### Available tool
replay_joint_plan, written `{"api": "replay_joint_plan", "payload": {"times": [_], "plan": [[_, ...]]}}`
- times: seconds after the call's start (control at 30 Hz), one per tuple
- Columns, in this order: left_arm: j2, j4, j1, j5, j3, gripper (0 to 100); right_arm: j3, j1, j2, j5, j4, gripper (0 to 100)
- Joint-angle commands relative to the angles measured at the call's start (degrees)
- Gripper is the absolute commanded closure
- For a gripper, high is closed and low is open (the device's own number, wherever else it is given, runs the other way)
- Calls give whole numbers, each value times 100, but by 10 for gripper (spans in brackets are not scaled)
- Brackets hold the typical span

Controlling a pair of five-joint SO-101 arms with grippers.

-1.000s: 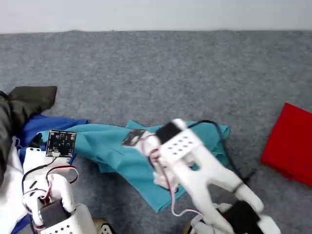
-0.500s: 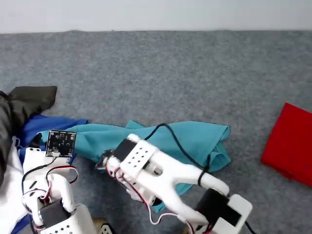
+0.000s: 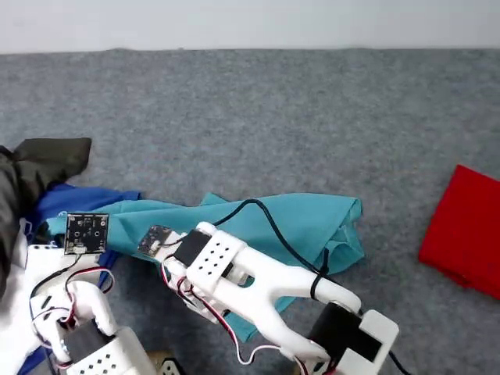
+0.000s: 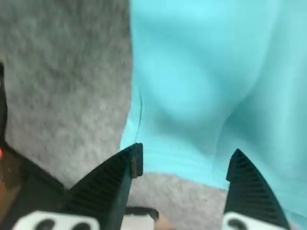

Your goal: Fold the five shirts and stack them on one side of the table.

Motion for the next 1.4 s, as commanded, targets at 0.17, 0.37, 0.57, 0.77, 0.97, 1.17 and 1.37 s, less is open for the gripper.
{"api": "replay_joint_plan", "payload": {"times": [0.17, 0.37, 0.57, 0.77, 0.97, 1.17, 1.37], "plan": [[-62, -149, -62, -53, -4, 986, 273, -646, -31, -1046, -66, 713], [-53, -141, -62, -53, -13, 986, 686, -1358, -22, -1319, -251, 714], [-62, -141, -62, -53, -48, 986, 1231, -1165, -22, -1292, -927, 715], [-62, -141, -62, -53, -48, 986, 1626, -804, -22, -1284, -1244, 734], [-70, -141, -62, -53, -57, 986, 1653, -611, -22, -387, -1385, 998], [-70, -114, -62, -53, -101, 986, 1618, -277, -75, -141, -1358, 987], [-70, 431, 79, -44, -716, 986, 1574, 356, -462, -132, -919, 990]]}}
